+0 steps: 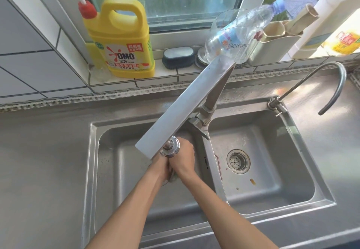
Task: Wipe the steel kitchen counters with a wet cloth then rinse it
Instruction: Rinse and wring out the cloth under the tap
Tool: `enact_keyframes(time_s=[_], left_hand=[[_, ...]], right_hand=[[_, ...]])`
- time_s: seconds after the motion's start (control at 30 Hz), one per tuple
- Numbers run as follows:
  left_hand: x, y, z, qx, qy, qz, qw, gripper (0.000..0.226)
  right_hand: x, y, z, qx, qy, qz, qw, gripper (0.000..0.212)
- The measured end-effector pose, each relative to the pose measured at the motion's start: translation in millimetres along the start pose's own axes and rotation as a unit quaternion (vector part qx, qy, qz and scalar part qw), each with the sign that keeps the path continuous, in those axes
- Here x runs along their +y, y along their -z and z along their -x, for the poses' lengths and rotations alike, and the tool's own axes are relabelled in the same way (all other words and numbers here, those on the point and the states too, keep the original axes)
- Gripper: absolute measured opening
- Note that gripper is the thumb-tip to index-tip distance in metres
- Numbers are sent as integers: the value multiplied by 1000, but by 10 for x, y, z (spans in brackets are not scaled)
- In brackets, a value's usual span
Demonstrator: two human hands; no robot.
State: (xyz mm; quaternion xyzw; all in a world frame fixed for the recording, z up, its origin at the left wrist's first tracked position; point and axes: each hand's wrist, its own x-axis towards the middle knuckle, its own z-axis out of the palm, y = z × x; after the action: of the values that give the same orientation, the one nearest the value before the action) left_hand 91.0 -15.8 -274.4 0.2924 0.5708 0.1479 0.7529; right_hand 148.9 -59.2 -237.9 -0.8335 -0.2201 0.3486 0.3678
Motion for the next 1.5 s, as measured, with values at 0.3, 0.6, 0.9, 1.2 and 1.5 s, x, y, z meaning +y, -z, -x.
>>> enact_keyframes(time_s=[0.3,0.6,0.9,1.2,1.5], left_hand=[[47,61,5,-14,-31,19,999,30],[79,65,59,-35,-65,-159,985,38],[-133,0,15,-13,-61,-96,993,29],[-95,-20,14,-29,-76,-87,993,34],[4,-34,106,-18,-86,-110,990,34]], right_hand=[[22,-38,121,-2,7,-10,1000,18],[55,-43,-64,81,-13,-100,992,43],[90,-5,-265,68,-68,-103,990,46],[32,32,-278,75,-52,-75,993,43],[126,-32,-113,59,-26,-76,995,40]])
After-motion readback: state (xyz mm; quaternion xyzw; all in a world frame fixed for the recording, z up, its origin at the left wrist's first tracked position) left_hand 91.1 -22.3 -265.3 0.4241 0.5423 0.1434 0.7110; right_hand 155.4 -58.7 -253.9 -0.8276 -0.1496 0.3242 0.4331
